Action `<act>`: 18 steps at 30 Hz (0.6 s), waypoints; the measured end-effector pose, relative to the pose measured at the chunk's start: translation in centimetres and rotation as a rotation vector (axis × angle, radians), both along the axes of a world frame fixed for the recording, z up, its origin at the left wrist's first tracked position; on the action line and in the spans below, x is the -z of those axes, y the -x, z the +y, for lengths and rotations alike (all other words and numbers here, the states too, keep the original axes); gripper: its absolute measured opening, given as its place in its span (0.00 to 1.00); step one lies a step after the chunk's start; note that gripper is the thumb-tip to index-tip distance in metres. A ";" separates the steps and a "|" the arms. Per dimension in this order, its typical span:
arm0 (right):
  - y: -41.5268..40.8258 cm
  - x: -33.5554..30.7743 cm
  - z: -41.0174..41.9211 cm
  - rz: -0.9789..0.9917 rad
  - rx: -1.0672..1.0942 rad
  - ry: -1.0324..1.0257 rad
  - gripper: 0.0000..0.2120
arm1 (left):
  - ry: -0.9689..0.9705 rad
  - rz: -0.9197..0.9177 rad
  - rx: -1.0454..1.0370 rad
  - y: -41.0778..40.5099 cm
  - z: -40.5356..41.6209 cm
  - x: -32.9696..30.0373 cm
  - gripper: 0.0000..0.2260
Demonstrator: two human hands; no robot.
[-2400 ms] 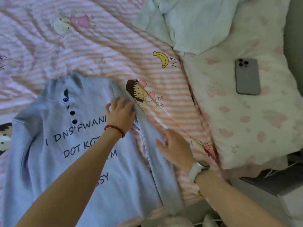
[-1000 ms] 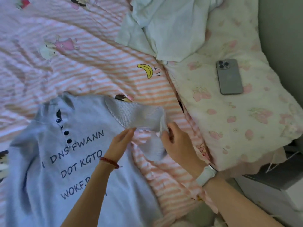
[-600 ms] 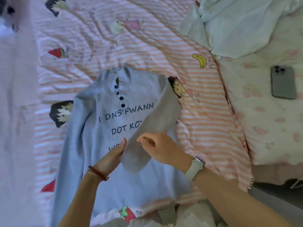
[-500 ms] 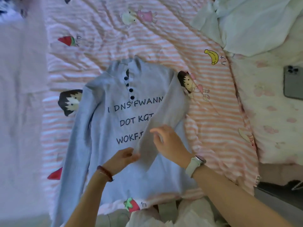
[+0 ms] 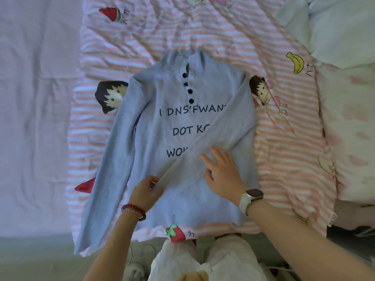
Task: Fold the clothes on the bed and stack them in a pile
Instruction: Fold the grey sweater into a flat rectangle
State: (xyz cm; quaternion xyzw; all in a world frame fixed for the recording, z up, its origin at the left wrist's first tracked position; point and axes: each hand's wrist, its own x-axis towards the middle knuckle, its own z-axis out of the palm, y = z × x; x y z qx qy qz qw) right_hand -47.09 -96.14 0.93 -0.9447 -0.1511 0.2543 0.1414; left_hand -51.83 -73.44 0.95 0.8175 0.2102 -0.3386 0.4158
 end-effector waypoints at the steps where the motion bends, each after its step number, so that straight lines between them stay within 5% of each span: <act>1: 0.3 0.4 0.4 0.026 -0.026 0.030 0.24 | 0.019 0.019 -0.020 0.5 0.4 0.6 0.04; 9: 1.5 0.7 3.0 0.030 -0.087 0.026 0.24 | 0.181 -0.071 -0.269 1.9 1.1 1.7 0.09; 13: 2.6 0.7 4.5 0.022 -0.285 0.043 0.24 | -0.105 -0.122 -0.279 3.6 2.7 2.2 0.02; 18: 3.2 1.4 6.9 0.093 -0.294 0.191 0.22 | -0.585 -0.174 -0.503 5.1 5.8 2.4 0.23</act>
